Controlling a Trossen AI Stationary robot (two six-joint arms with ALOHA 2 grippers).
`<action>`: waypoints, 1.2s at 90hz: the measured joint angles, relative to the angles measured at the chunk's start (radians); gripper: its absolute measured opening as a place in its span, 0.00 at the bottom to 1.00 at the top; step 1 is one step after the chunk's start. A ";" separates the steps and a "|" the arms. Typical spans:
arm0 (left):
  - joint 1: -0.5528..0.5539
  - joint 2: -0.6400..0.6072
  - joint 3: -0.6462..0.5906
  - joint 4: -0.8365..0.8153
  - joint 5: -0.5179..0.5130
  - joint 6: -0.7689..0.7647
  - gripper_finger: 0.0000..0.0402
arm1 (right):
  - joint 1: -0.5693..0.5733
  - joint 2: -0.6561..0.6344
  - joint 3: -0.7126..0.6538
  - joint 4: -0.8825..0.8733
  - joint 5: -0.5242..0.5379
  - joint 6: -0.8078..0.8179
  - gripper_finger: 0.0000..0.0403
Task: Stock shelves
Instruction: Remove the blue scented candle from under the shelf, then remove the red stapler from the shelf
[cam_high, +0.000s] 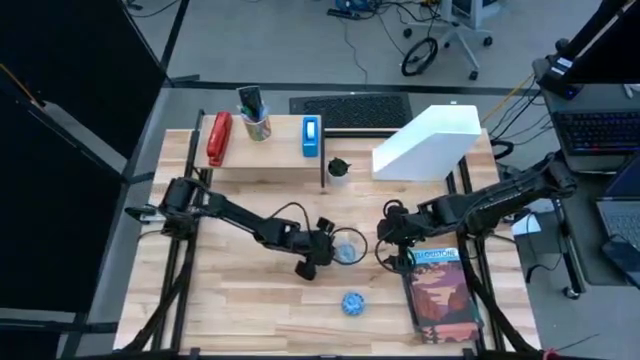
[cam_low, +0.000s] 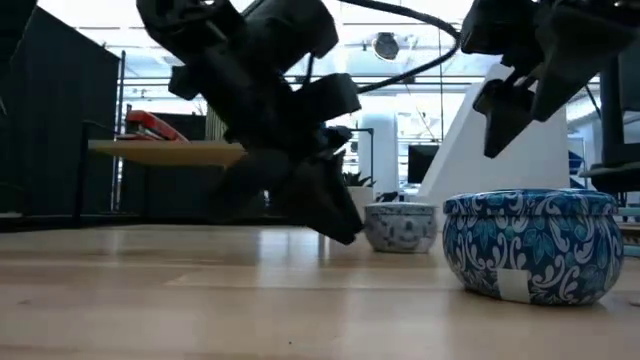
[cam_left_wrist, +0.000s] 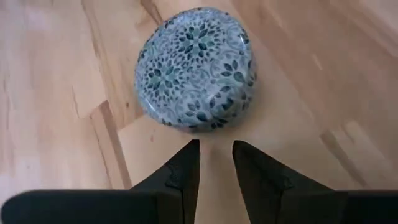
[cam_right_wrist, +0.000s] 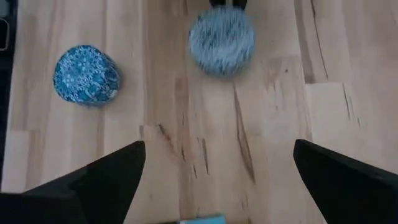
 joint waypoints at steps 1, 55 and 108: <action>0.000 0.004 0.006 0.003 0.003 0.000 0.22 | 0.000 0.000 0.000 0.000 0.000 0.000 0.98; 0.063 -0.186 0.086 -0.249 -0.122 -0.161 0.22 | -0.041 -0.001 0.000 0.023 0.012 -0.012 0.98; 0.394 -0.794 0.087 -0.488 -0.261 -0.457 0.40 | -0.373 -0.082 0.000 0.221 0.079 -0.071 0.98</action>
